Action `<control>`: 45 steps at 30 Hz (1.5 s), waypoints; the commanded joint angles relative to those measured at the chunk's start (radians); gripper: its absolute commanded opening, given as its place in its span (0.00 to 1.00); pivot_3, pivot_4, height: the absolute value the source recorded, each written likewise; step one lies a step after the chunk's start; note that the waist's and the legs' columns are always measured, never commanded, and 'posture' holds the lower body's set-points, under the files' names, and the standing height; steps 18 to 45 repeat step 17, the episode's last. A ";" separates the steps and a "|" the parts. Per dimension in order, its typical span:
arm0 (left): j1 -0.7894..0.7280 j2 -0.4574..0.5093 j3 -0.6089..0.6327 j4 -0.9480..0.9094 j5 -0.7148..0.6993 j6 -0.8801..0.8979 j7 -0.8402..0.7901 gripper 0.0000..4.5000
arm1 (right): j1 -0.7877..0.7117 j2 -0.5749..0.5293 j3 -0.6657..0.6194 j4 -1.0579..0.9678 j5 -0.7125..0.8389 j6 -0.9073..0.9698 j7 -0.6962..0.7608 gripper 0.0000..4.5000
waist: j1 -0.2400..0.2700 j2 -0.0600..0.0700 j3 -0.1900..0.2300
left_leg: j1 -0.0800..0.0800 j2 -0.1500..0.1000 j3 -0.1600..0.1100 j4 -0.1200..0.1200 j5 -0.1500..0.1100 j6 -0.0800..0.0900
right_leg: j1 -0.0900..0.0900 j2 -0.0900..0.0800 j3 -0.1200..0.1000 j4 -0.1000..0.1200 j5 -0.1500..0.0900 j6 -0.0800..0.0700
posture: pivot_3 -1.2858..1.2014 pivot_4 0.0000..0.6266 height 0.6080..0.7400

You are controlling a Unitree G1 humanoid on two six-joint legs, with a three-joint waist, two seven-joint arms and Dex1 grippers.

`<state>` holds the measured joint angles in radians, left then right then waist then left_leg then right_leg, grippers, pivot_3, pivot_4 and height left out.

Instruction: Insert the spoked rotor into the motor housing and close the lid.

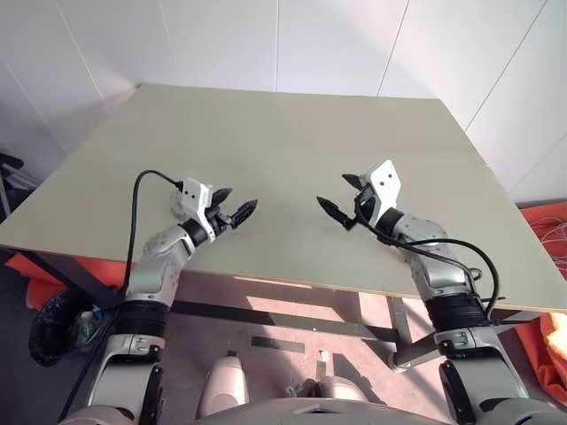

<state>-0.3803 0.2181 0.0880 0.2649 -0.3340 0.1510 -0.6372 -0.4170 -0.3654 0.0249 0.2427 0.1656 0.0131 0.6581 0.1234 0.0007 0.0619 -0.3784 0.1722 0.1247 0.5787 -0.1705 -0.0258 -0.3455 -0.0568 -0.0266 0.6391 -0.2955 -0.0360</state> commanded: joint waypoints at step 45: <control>0.037 -0.048 -0.006 -0.029 0.020 -0.117 0.057 1.00 | -0.020 0.057 -0.025 0.115 -0.004 -0.221 -0.042 0.99 | -0.003 0.000 0.000 | -0.002 0.000 0.000 0.000 -0.001 0.002 | -0.003 0.000 0.000 0.000 0.002 0.003 | 0.52 0.00 1.00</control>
